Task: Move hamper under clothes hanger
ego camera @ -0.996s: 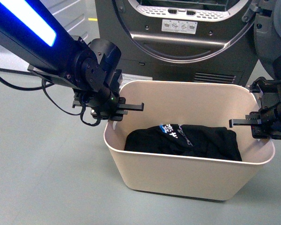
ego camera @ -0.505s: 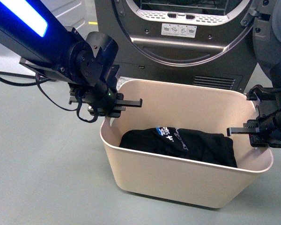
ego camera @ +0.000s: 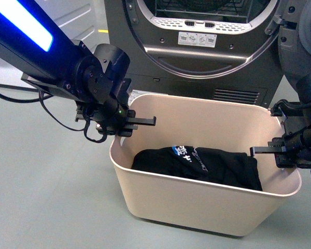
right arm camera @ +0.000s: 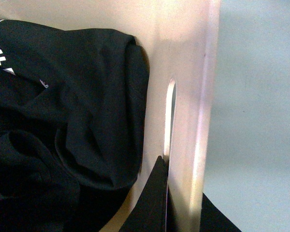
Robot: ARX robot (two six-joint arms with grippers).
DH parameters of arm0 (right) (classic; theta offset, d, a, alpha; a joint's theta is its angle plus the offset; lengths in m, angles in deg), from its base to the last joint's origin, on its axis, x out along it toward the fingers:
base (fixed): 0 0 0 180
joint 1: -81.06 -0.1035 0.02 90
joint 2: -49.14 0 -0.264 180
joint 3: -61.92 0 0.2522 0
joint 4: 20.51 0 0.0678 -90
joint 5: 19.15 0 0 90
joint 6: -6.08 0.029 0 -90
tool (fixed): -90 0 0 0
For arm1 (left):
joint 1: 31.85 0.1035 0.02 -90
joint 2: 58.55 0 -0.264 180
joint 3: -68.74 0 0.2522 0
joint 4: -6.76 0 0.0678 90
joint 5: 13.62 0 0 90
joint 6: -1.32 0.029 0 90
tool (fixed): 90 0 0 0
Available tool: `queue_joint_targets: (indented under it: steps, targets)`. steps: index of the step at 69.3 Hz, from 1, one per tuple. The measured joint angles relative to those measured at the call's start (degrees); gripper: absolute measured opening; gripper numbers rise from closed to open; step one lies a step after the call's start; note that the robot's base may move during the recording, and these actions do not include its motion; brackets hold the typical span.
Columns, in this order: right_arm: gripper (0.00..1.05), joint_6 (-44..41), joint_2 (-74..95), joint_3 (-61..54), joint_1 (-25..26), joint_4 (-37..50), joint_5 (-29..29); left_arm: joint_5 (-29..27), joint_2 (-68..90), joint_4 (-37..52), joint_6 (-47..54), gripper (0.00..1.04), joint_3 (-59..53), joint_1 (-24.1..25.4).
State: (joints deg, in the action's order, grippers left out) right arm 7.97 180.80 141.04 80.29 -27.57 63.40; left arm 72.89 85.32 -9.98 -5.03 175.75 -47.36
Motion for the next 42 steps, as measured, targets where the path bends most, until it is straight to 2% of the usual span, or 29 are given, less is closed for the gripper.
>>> queue_joint_targets:
  steps: [17,28,42]
  targets:
    - [0.02,-0.07,0.0,0.02,-0.17,0.07,0.02,-0.07,0.0,0.0,0.0,0.04,-0.13,0.11]
    - [0.02,0.0,0.02,0.15,-1.75,0.15,1.73,-0.94,-0.2,0.02,0.0,0.04,-0.17,1.9]
    - [0.02,0.0,0.07,0.17,-0.52,0.22,-0.11,-0.13,-0.33,0.11,0.15,0.04,-0.17,0.48]
